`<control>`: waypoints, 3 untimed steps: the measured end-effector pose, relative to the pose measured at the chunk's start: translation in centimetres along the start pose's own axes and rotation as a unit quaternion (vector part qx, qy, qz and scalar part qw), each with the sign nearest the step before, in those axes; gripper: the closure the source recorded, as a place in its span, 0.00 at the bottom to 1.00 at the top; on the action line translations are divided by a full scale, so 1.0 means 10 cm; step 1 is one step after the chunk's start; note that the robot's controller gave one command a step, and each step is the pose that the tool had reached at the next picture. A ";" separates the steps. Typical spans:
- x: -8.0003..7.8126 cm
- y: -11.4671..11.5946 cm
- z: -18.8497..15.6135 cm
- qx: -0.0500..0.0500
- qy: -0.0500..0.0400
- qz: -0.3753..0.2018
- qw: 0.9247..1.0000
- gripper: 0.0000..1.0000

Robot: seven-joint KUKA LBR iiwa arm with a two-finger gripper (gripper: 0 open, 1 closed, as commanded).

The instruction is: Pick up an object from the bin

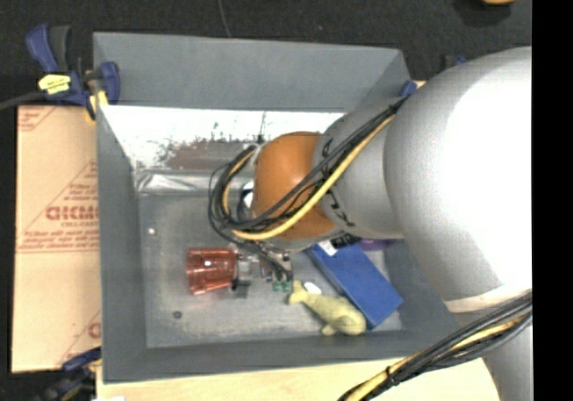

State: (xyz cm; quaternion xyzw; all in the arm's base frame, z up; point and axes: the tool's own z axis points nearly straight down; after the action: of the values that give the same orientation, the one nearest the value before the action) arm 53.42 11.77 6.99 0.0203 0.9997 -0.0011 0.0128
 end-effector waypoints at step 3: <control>-0.28 0.06 -0.59 0.000 -0.002 0.001 1.000 1.00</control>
Offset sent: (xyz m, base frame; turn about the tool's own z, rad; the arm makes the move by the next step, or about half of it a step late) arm 0.0141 0.0114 0.1404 0.0009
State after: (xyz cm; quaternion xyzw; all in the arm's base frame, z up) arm 56.08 12.25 12.96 0.0208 0.9997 -0.0007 0.0153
